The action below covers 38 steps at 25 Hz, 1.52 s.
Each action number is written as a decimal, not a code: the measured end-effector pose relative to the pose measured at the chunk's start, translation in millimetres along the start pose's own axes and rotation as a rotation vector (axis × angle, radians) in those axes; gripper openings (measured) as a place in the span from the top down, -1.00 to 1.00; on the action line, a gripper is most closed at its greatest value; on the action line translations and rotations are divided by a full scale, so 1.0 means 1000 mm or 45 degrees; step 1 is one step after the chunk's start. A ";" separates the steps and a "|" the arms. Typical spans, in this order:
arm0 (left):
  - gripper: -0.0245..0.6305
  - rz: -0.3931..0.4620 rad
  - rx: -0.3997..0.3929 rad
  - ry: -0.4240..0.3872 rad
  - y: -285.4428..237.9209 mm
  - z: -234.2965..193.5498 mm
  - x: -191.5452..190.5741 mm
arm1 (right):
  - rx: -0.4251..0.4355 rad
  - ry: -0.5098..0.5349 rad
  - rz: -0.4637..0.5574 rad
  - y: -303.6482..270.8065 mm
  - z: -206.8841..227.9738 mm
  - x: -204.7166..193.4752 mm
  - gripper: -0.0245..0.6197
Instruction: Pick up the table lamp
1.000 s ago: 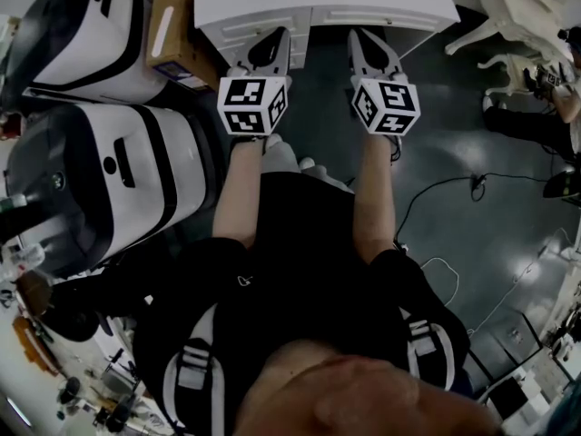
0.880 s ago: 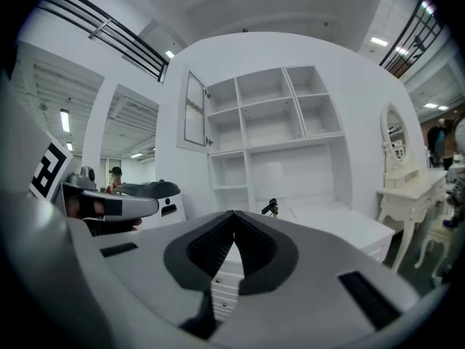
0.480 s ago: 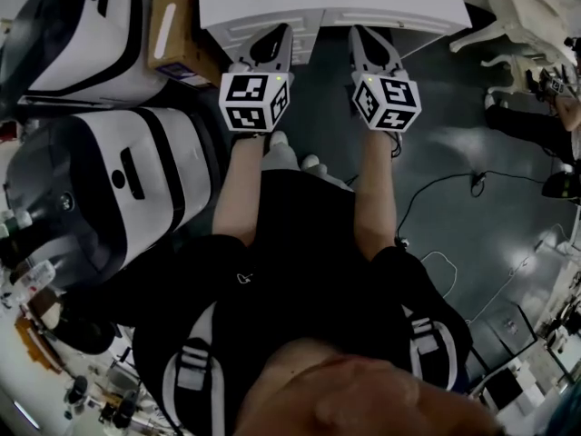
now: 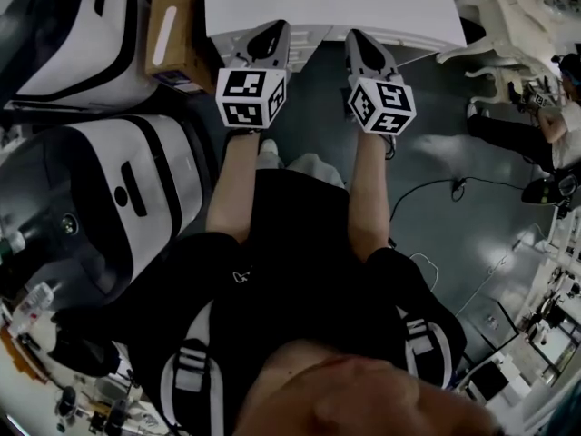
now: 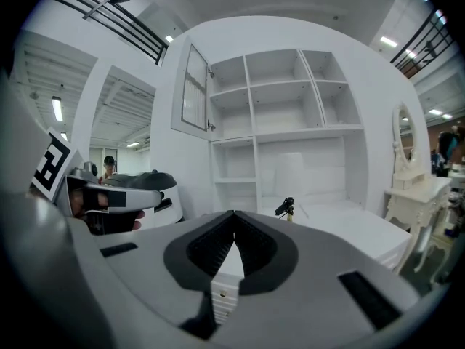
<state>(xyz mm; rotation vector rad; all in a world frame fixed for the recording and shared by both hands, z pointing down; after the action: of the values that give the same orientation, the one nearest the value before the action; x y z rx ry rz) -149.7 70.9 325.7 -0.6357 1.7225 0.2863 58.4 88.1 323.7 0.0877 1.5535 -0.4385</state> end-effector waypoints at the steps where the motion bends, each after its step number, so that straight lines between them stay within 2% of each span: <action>1: 0.89 0.005 0.001 0.002 0.001 -0.005 0.001 | -0.003 0.002 0.003 -0.004 -0.002 0.001 0.87; 8: 0.89 0.077 0.010 0.047 0.002 -0.035 0.014 | 0.011 0.061 0.040 -0.025 -0.019 0.020 0.87; 12: 0.89 0.078 0.003 0.060 0.000 -0.040 0.012 | -0.001 0.073 0.021 -0.030 -0.019 0.022 0.87; 19: 0.89 0.093 0.153 0.095 0.013 -0.081 0.013 | 0.042 0.059 0.002 -0.048 -0.026 0.018 0.87; 22: 0.89 0.076 0.174 0.089 0.008 -0.083 0.012 | 0.067 0.060 -0.013 -0.057 -0.025 0.015 0.87; 28: 0.89 0.020 0.125 0.047 -0.012 -0.071 0.003 | 0.046 -0.007 -0.015 -0.069 -0.006 0.004 0.87; 38: 0.89 -0.092 0.116 0.013 -0.054 -0.070 -0.009 | 0.037 -0.101 -0.046 -0.095 0.023 -0.019 0.87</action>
<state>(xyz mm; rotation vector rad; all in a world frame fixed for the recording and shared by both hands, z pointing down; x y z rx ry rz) -176.2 -6.5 360.2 -0.6318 1.7086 0.1534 50.3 -2.6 363.6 0.0636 1.4729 -0.4877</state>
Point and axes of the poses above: the fingertips, and each gripper's own axes: y backward along the fingers, z to its right, x out of its top, the point moved 9 cm from there along y, backward along the fingers, and after that the axes turned 1 degree about y, right-handed, at the moved point
